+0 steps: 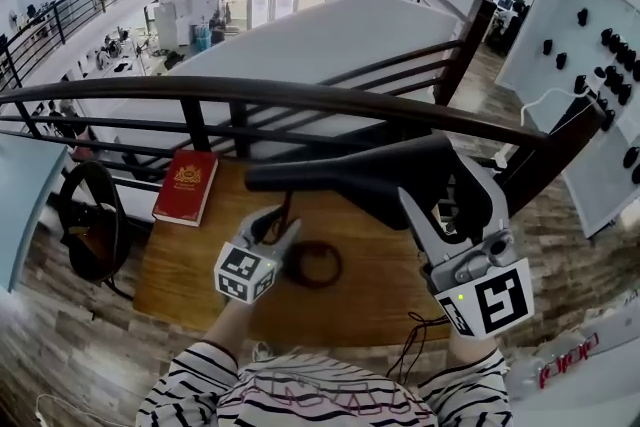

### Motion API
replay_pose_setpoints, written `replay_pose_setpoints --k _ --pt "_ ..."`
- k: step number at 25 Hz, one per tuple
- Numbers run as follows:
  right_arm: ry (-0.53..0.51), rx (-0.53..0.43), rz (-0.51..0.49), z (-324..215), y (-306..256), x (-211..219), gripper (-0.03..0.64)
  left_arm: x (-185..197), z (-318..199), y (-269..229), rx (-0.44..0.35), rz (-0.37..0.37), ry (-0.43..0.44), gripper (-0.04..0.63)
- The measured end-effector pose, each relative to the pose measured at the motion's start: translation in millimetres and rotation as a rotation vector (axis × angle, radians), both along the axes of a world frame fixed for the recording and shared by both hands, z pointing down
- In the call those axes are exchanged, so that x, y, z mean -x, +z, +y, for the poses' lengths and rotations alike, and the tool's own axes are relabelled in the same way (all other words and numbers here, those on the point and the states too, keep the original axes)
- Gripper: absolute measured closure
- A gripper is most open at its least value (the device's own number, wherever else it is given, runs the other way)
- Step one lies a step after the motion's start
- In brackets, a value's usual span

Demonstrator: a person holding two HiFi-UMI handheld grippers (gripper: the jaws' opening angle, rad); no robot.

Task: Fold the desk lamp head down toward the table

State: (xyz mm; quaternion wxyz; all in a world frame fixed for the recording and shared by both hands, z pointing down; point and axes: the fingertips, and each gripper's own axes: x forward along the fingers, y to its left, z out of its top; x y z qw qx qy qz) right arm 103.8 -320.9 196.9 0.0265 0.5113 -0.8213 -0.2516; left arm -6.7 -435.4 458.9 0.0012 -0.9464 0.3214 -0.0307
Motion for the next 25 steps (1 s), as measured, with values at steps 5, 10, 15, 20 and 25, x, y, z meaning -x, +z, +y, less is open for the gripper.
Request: replay_pose_setpoints --k 5,10,15,20,25 --pt "0.021 0.005 -0.027 0.2 9.2 -6.1 0.353 2.1 -7.2 2.3 -0.005 0.005 -0.003 0.532" --pt "0.041 0.02 -0.104 3.2 24.2 -14.4 0.353 1.7 -6.9 3.0 -0.011 0.005 0.022 0.538" --pt "0.08 0.091 -0.186 5.0 57.6 -28.5 0.353 3.2 -6.8 4.6 -0.005 0.01 0.04 0.538" --pt "0.159 0.179 -0.166 0.7 100.6 -36.4 0.353 3.4 -8.0 3.4 0.004 0.02 0.043 0.538" --pt "0.173 0.319 -0.189 -6.4 148.6 -36.9 0.354 4.1 -8.2 3.7 0.006 0.029 0.037 0.537"
